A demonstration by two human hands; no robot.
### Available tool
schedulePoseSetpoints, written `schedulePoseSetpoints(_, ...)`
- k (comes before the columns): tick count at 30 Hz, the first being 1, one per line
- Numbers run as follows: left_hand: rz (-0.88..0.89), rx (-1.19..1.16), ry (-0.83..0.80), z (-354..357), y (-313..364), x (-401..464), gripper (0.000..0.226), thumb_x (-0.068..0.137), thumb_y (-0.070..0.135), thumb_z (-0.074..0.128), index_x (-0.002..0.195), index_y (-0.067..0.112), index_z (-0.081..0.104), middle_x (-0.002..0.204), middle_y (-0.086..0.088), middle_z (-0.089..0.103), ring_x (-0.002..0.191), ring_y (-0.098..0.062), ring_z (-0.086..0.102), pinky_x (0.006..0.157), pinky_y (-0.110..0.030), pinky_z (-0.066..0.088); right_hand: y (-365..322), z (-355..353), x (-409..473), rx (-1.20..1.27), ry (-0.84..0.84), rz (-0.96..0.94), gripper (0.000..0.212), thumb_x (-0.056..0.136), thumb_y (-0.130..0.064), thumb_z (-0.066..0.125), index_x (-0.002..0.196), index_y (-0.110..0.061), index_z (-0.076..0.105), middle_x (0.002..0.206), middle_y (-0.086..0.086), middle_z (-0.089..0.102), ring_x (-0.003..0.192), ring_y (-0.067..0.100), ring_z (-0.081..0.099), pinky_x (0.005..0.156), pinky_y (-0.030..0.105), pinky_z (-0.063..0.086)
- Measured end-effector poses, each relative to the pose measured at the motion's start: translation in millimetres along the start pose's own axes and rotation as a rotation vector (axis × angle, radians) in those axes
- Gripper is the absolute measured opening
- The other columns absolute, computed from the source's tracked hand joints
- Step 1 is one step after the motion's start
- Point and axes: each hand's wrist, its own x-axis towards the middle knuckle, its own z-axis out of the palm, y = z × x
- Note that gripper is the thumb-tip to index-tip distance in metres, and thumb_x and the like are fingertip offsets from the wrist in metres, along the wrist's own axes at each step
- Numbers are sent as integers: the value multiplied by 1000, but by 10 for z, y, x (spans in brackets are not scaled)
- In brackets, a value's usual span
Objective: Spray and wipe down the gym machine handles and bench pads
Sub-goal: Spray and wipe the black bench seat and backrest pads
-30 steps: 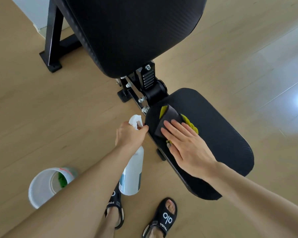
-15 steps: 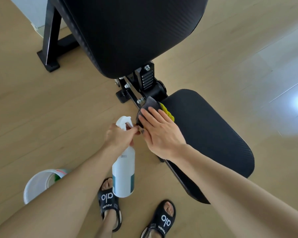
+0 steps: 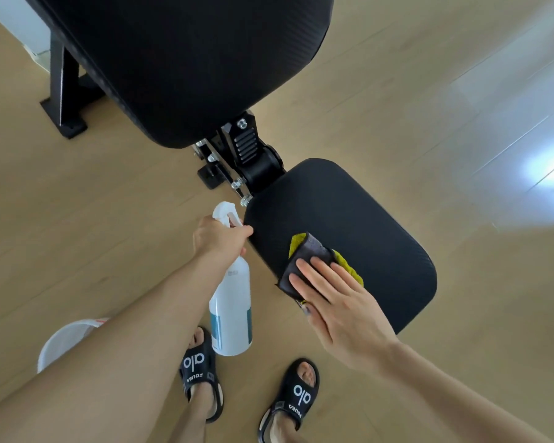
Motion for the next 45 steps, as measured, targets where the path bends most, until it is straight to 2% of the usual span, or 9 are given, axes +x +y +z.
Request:
schedulePoseSetpoints(9,-7,55,49,70,-10,86,23,81,26,74,78,15,54,63,-5,66,54,-18,54,51,-25,39,120,-331,1401,7,151,68,54,108,-41,18,158,-26,30,166,-3,22,155,19,12,127,38,5)
schedulePoseSetpoints(19,-77,-39,101,138,-7,-9,26,85,24,69,103,12,54,66,-2,65,59,-14,55,53,-26,40,95,-66,-108,61,30,126,56,106,-42,16,154,-25,40,162,-1,33,153,20,22,123,44,24)
schedulePoseSetpoints(24,-87,-15,134,186,-49,38,29,87,27,69,93,13,44,85,-8,71,63,-16,55,52,-26,39,260,-304,747,10,104,70,54,108,-42,17,158,-26,29,166,-3,23,155,18,12,127,41,9)
schedulePoseSetpoints(27,-79,10,139,214,-77,83,52,85,33,72,125,12,46,104,-12,71,79,-24,62,55,-28,40,325,-436,1350,28,152,118,54,108,-40,18,158,-25,30,166,-1,23,155,21,13,126,39,7)
schedulePoseSetpoints(29,-70,23,140,215,-96,88,53,84,34,72,126,13,45,106,-13,71,79,-25,61,57,-28,41,366,-501,1550,18,173,112,52,108,-39,21,156,-25,35,164,2,30,153,24,19,125,40,12)
schedulePoseSetpoints(33,-74,9,155,208,-101,85,43,85,32,73,102,17,37,102,-13,71,66,-16,54,52,-27,37,558,-447,1323,6,202,192,54,107,-42,19,157,-26,32,165,1,26,153,23,19,125,40,12)
schedulePoseSetpoints(38,-96,-43,159,194,-36,-12,34,85,24,71,104,9,47,68,-5,65,59,-16,53,52,-26,39,652,-195,256,4,229,450,52,108,-38,22,156,-23,34,164,5,28,151,26,23,125,42,17)
schedulePoseSetpoints(40,-105,-60,153,192,-20,-39,32,86,23,70,101,13,44,65,-3,63,59,-15,53,51,-26,38,513,-147,48,17,214,494,53,107,-38,22,155,-21,36,163,6,30,151,27,25,124,44,19)
schedulePoseSetpoints(45,-108,-60,157,200,-36,-9,30,86,24,70,96,15,43,68,-4,64,60,-14,53,52,-27,38,357,-294,599,89,257,499,56,107,-41,15,157,-24,33,166,2,24,154,25,16,125,43,14)
